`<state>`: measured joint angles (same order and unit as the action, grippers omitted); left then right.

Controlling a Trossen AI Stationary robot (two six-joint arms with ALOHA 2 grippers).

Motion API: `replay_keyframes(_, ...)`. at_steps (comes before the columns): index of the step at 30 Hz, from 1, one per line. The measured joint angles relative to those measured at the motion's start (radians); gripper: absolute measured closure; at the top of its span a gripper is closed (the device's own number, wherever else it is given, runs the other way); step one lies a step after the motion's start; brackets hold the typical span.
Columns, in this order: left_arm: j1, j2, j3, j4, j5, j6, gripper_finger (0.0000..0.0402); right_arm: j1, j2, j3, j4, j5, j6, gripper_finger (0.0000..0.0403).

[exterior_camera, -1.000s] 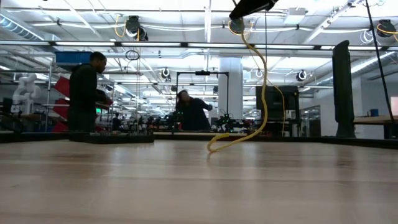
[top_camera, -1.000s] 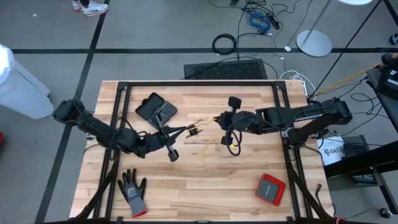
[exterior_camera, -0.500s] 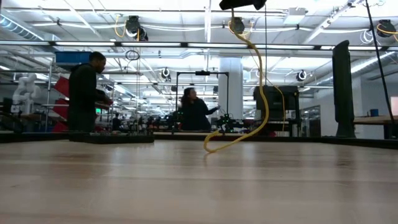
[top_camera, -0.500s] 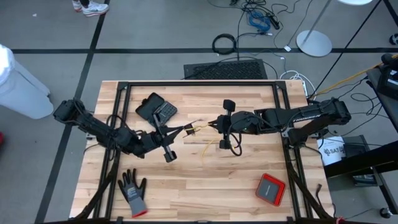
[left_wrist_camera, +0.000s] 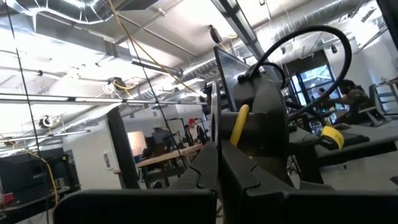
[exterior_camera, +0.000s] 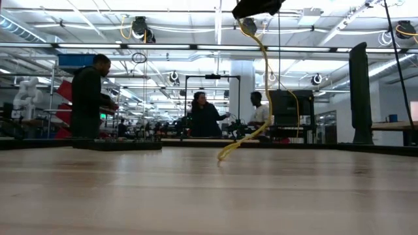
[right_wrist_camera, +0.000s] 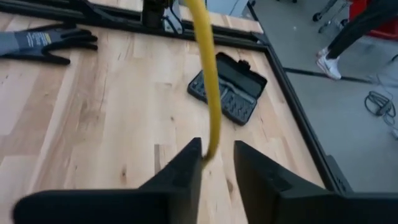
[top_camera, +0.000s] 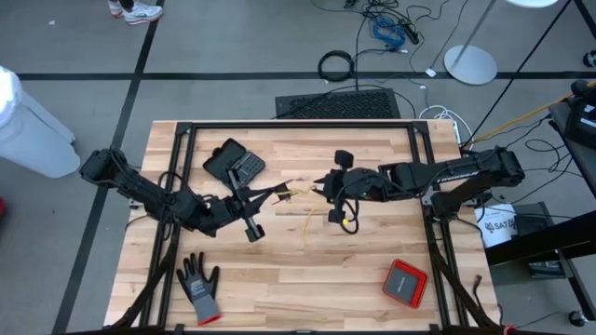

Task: Coil cords
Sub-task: Coil the yellow wire onto the spool

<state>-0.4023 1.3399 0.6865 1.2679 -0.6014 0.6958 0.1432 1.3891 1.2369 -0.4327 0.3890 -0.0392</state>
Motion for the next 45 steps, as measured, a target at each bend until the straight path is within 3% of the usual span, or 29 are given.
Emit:
replay_keyframes(8, 0.000, 0.000, 0.000, -0.002, -0.022, 0.014, 0.0400, 0.000, 0.000, 0.000, -0.079, 0.002, 0.028, 0.0236)
replay_keyframes(15, -0.006, 0.000, 0.000, -0.021, -0.088, 0.074, 0.0400, 0.000, 0.000, 0.000, -0.117, 0.003, 0.028, 0.0196)
replay_keyframes(22, -0.006, 0.000, 0.000, -0.020, -0.088, 0.070, 0.0400, -0.011, -0.002, -0.042, -0.109, 0.000, -0.007, 0.0190)
replay_keyframes(28, -0.006, 0.000, 0.000, -0.019, -0.088, 0.070, 0.0400, -0.089, -0.002, -0.146, -0.082, -0.012, -0.010, 0.0190)
replay_keyframes(39, -0.013, -0.001, 0.000, -0.019, -0.197, 0.145, 0.0400, -0.204, -0.002, -0.267, 0.081, -0.264, -0.019, 0.0190)
replay_keyframes(45, -0.024, -0.001, 0.000, -0.019, -0.211, 0.159, 0.0400, -0.209, -0.002, -0.295, 0.090, -0.295, -0.060, 0.0190)
